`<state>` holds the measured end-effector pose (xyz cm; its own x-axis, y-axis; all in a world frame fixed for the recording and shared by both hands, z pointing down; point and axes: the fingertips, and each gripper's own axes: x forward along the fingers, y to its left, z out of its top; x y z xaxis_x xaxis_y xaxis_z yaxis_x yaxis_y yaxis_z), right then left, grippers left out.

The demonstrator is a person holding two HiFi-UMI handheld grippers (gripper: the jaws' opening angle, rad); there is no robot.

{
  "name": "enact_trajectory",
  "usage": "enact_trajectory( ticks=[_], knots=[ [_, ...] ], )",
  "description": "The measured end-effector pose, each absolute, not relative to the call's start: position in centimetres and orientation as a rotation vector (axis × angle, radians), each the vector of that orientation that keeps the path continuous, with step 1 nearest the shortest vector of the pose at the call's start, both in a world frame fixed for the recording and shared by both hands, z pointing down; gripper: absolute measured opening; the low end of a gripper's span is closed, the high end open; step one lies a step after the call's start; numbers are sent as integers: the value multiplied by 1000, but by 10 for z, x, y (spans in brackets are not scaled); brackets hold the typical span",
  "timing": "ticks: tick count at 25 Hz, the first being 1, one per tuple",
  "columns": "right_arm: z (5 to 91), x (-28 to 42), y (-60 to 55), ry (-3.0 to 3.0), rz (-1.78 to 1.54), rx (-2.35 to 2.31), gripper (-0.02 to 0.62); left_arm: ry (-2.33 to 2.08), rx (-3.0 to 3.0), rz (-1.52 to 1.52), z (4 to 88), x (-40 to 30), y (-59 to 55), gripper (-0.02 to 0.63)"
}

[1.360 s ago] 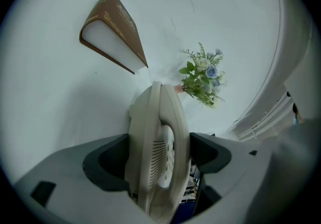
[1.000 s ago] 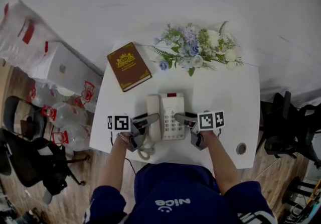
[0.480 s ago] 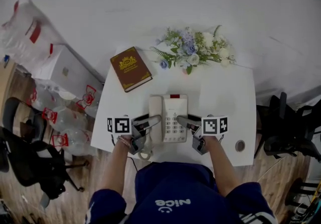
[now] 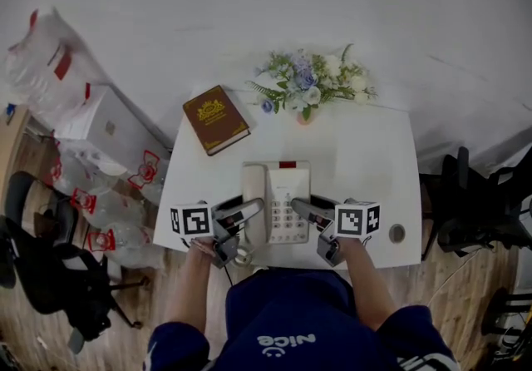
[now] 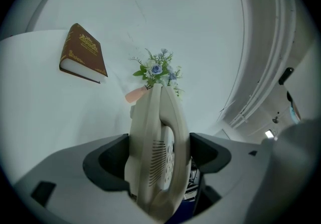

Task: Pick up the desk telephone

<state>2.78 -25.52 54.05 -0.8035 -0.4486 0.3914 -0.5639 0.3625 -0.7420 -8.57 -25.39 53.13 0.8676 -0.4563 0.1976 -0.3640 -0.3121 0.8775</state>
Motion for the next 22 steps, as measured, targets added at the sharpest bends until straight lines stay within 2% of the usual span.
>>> enact_trajectory(
  ticks=[22],
  knots=[
    [411,38,-214,-2788,1073,1162,236,-530,2118,-346,418,-82,-213,379]
  ],
)
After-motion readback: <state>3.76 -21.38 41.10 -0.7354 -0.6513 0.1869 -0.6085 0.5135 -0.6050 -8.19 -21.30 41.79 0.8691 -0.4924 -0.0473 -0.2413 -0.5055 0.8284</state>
